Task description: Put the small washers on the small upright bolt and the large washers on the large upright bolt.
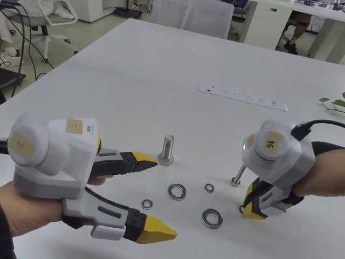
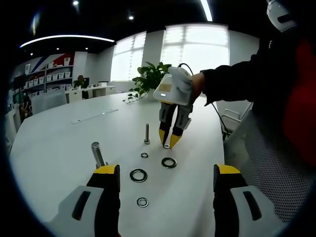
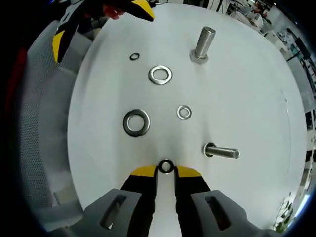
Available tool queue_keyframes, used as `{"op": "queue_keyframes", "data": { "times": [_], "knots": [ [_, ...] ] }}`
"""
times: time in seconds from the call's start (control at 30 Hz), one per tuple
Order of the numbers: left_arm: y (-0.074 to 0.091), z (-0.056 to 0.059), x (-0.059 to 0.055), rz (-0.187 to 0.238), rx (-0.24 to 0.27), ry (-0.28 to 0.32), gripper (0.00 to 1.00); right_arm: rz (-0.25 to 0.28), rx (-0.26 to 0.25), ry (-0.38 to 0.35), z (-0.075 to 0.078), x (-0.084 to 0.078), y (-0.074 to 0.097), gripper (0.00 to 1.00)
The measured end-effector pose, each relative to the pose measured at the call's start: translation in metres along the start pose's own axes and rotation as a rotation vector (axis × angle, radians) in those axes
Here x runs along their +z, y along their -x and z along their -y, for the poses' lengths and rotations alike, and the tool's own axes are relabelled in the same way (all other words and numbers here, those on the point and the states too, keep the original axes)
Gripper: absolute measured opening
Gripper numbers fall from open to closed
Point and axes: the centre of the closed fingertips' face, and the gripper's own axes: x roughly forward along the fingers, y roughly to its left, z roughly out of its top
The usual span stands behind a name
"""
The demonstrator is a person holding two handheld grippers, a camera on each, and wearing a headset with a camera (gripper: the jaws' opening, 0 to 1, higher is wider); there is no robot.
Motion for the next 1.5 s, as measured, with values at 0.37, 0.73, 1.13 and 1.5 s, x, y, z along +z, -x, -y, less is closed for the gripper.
{"op": "queue_keyframes", "data": {
  "times": [0.37, 0.73, 1.13, 1.5],
  "knots": [
    [0.001, 0.001, 0.000, -0.001, 0.000, 0.001, 0.77, 0.011, 0.007, -0.011, -0.001, 0.000, 0.002, 0.14],
    [0.001, 0.001, 0.001, 0.000, -0.002, -0.003, 0.77, 0.030, -0.022, -0.030, 0.011, 0.001, 0.025, 0.14],
    [0.001, 0.001, 0.002, 0.007, -0.001, -0.006, 0.77, 0.057, -0.056, -0.023, 0.019, 0.011, 0.059, 0.14],
    [0.002, 0.001, 0.003, 0.010, 0.002, -0.006, 0.76, 0.070, -0.107, 0.014, 0.035, 0.027, 0.076, 0.14]
  ]
}}
